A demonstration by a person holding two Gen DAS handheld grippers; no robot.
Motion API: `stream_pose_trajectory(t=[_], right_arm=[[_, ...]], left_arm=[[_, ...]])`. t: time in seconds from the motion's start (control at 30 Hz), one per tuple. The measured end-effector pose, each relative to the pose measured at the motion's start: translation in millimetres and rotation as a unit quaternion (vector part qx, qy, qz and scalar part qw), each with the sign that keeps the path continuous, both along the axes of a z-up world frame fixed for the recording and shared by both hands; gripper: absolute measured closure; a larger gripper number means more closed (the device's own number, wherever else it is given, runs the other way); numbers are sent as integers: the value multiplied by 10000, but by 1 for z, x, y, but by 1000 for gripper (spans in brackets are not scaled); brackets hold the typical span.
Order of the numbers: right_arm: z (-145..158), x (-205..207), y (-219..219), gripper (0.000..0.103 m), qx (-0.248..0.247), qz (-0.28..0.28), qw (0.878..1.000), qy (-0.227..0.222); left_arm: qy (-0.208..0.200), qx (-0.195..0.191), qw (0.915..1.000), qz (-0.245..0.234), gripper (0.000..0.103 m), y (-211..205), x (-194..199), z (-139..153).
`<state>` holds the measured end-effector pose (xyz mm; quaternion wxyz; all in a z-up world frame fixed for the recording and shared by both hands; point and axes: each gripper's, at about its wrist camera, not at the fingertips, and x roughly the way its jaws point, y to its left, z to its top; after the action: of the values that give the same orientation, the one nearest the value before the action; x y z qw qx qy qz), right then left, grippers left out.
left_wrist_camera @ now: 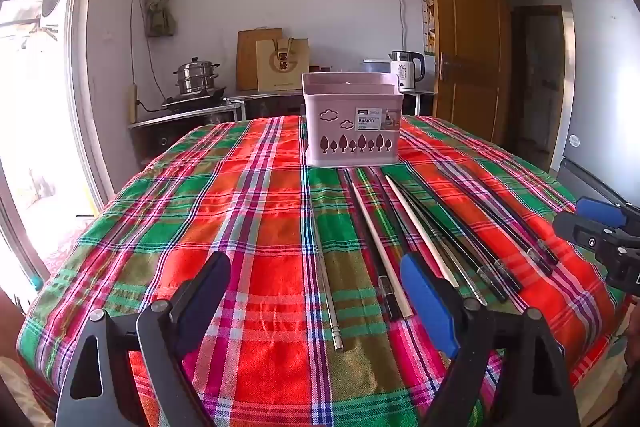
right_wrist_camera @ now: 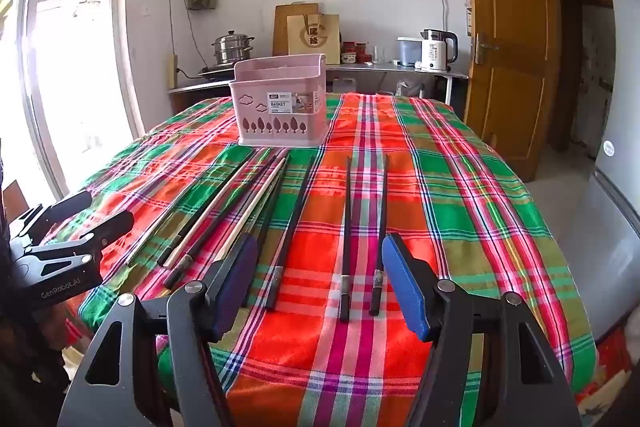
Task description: Organize utensils
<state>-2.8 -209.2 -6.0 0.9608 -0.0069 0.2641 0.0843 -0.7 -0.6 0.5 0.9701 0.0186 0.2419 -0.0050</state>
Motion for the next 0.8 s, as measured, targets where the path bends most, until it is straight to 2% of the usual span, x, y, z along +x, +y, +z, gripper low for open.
stream_pose_trajectory(t=[0.43, 0.8], right_arm=[[7, -7, 0, 38, -24, -16, 10000, -83], [8, -10, -1, 38, 17, -51, 9998, -197]], left_arm=[[-27, -85, 10000, -1, 17, -1, -8, 2], [47, -168, 9998, 19, 17, 3, 0, -2]])
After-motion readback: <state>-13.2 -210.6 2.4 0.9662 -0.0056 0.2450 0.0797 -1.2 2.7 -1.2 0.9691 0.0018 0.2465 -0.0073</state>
